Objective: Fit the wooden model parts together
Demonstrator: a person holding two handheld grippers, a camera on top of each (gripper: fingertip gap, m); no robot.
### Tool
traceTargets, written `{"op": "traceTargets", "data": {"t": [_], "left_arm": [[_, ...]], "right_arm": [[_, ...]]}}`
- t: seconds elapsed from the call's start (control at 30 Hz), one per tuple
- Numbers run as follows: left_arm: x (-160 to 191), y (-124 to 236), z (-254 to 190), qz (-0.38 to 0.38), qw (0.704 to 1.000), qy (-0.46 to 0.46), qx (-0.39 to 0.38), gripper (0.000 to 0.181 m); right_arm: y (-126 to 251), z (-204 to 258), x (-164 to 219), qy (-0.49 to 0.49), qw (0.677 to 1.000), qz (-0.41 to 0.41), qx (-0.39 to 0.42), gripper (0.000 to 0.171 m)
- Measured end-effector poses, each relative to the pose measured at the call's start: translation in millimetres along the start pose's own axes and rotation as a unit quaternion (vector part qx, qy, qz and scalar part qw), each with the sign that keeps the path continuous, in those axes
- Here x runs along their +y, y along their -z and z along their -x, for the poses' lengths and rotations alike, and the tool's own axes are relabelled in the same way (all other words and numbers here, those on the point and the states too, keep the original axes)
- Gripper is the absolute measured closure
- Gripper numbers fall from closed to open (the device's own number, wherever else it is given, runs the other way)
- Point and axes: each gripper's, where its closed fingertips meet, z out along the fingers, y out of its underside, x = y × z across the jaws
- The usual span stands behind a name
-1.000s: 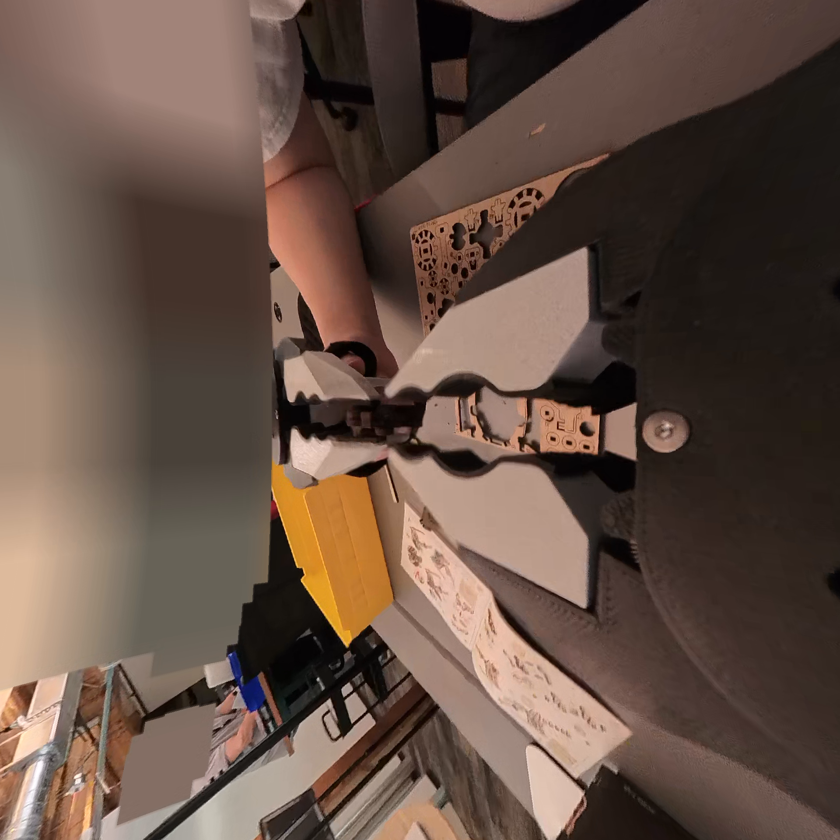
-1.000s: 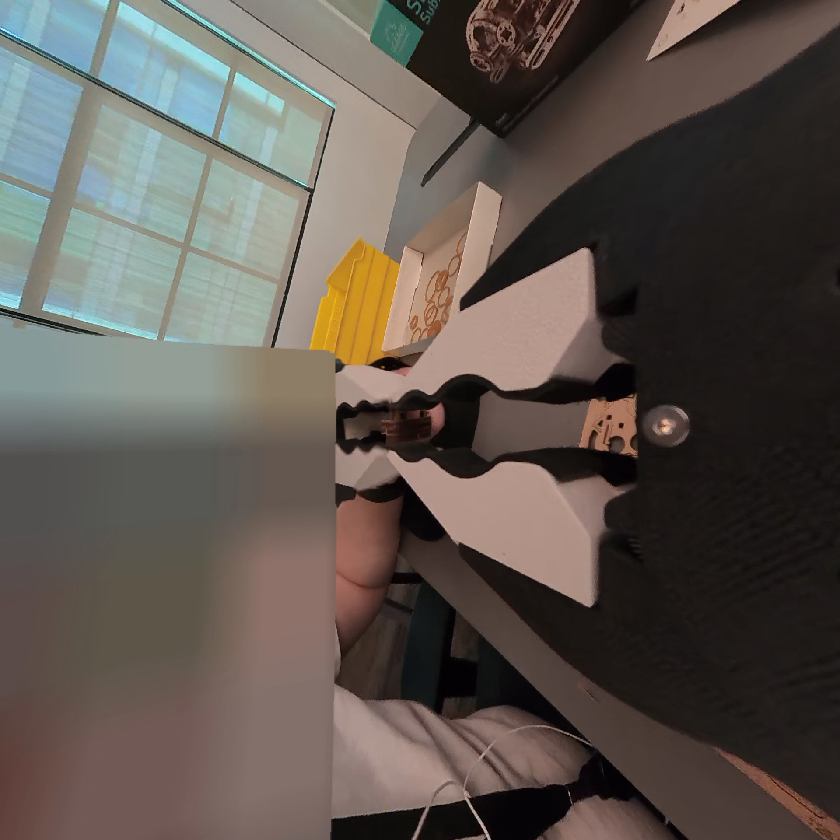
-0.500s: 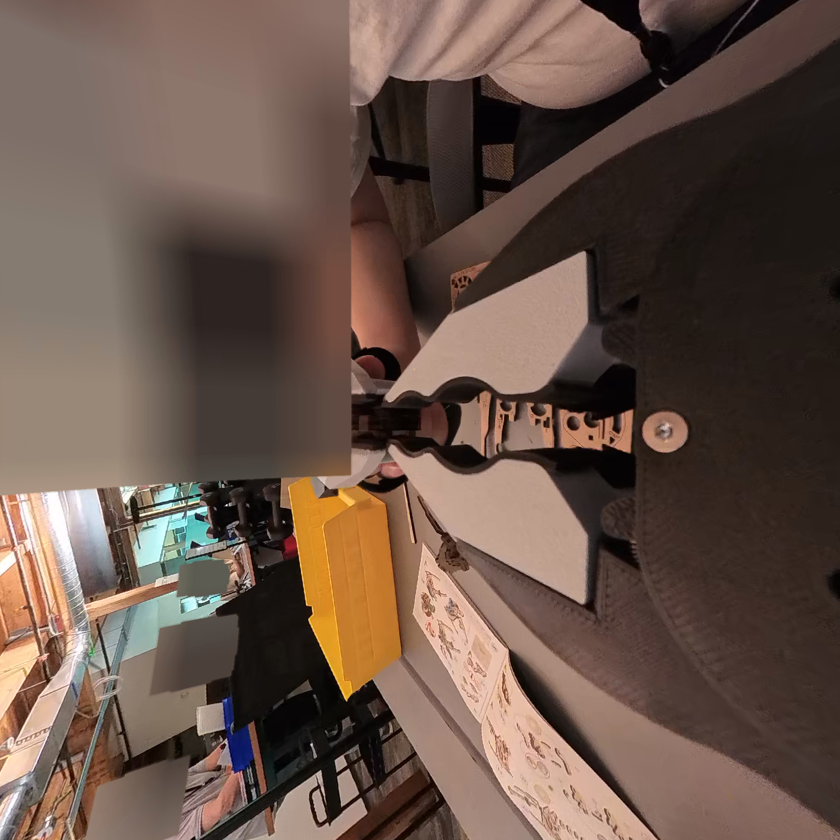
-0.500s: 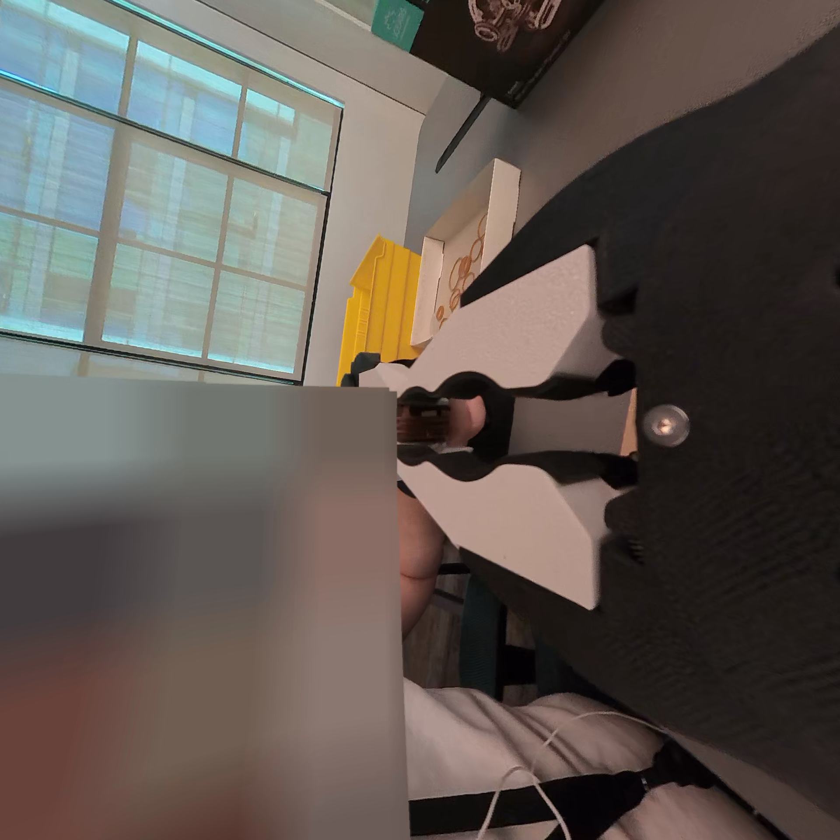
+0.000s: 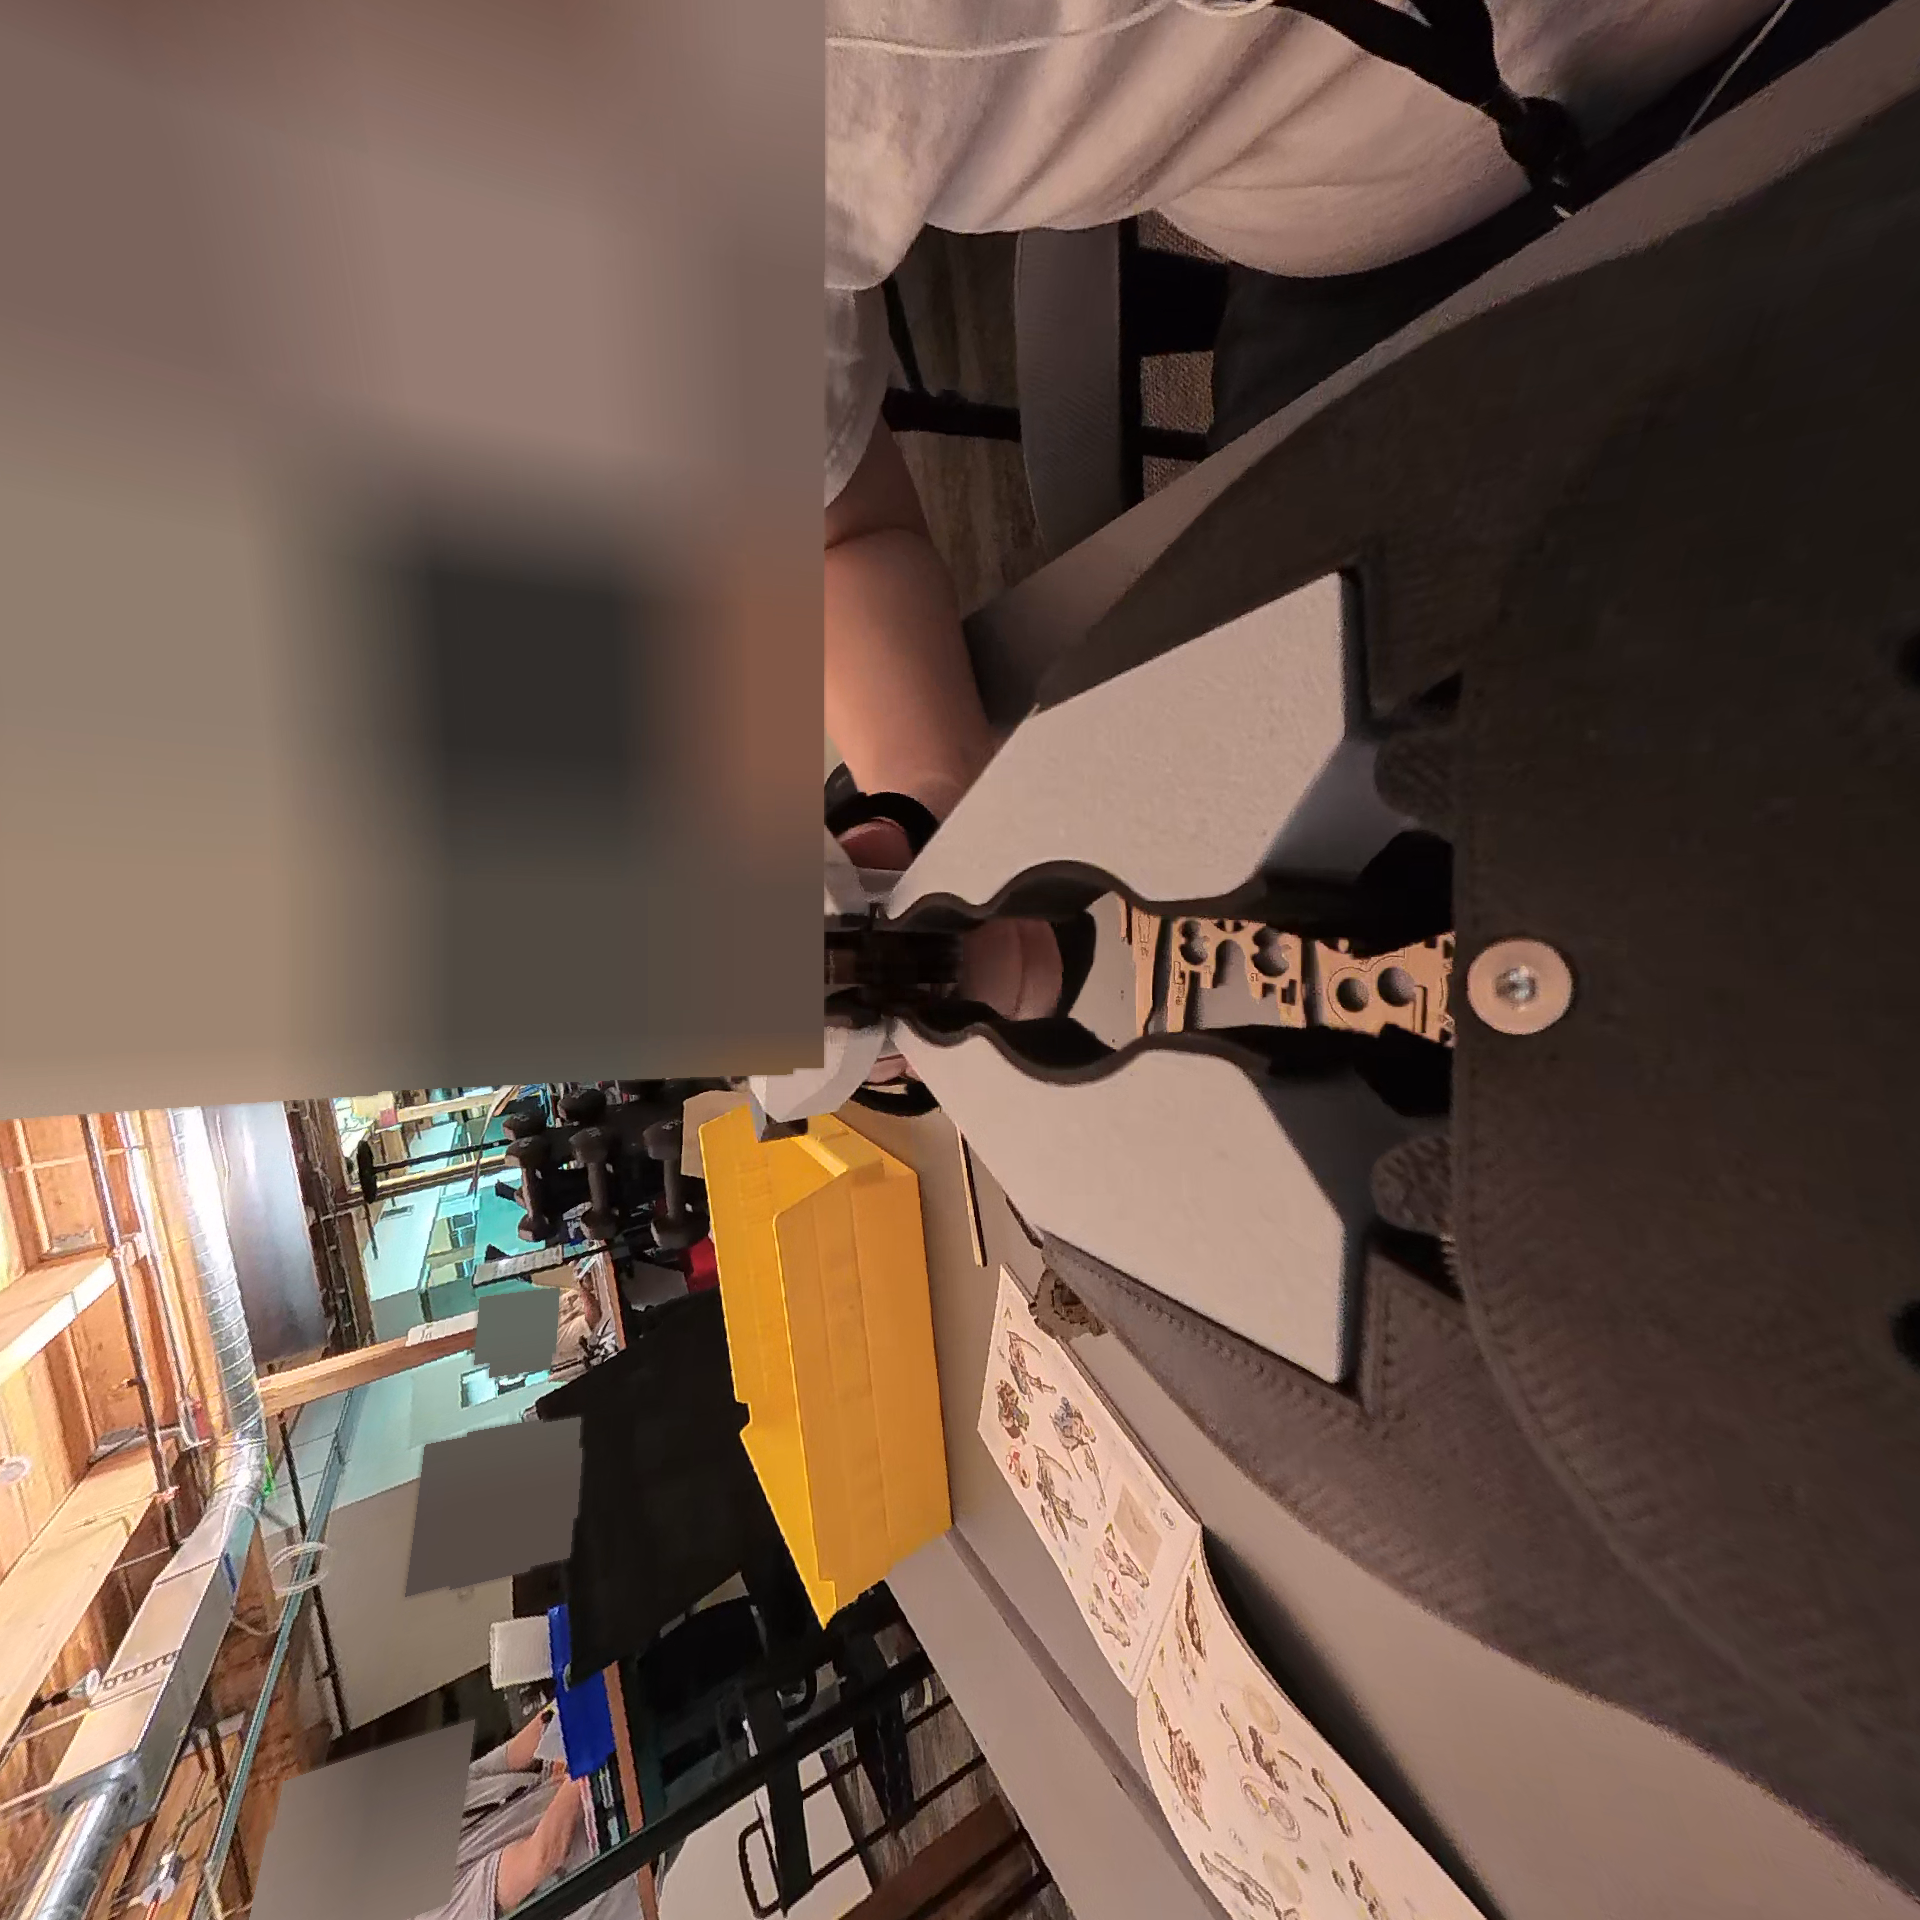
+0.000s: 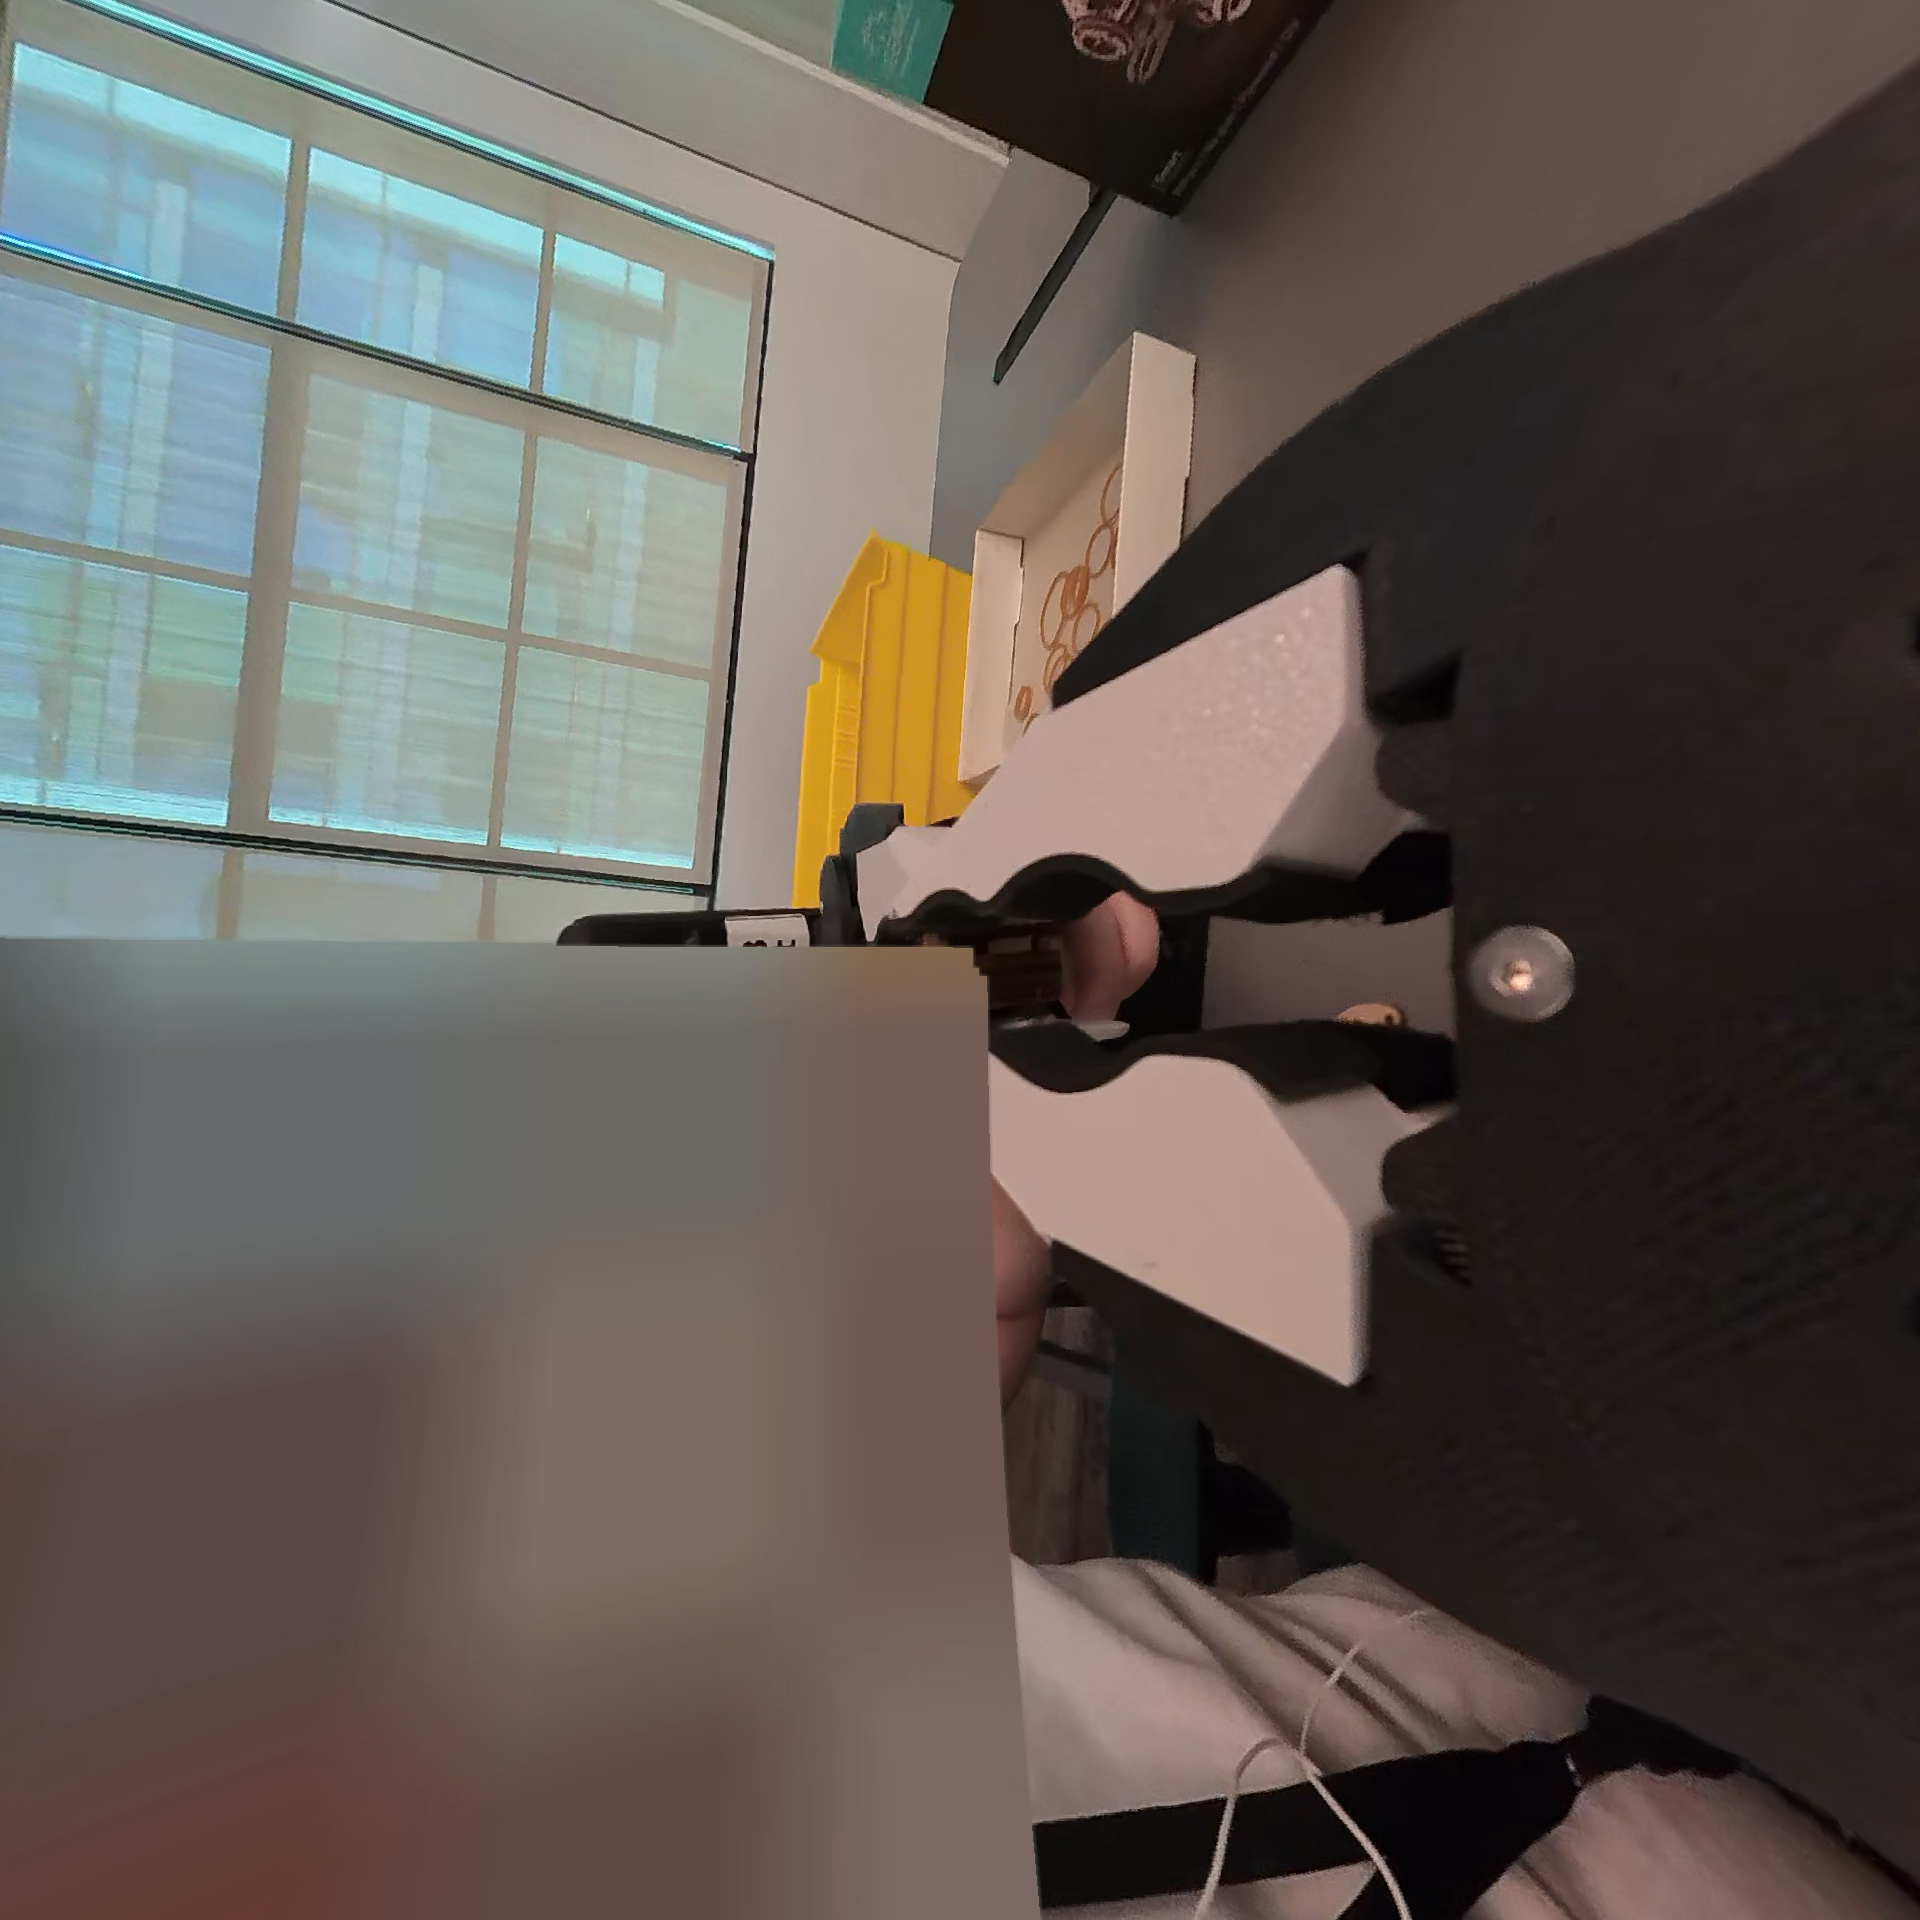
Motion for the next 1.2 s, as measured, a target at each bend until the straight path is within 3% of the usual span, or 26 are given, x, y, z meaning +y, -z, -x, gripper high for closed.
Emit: {"op": "traceTargets", "data": {"t": [0.03,0.1,0.17,0.3,0.5,0.8,1.2], "left_arm": [[1,0,0,0.0,1.0,-0.003,0.001,0.169],[1,1,-1,0.0,1.0,-0.014,0.004,0.131],[-3,3,-4,-0.003,1.0,-0.014,0.017,0.122],[-19,8,-4,-0.04,0.999,-0.007,0.012,0.137],[-10,5,-6,-0.014,0.998,-0.059,-0.005,0.152],[-9,3,-9,-0.015,0.998,-0.055,0.0,0.145],[-11,3,-9,-0.02,0.998,-0.064,-0.005,0.15]], "right_arm": [[0,1,1,0.008,1.0,0.006,0.0,0.16],[0,0,2,0.035,0.999,0.016,0.014,0.16],[1,-1,4,0.051,0.998,0.027,0.018,0.159],[0,-1,13,0.085,0.994,0.06,0.021,0.159],[-2,4,22,0.11,0.991,0.079,0.015,0.159],[-1,8,19,0.117,0.991,0.065,0.005,0.159],[-2,7,18,0.096,0.993,0.067,0.011,0.159]]}}
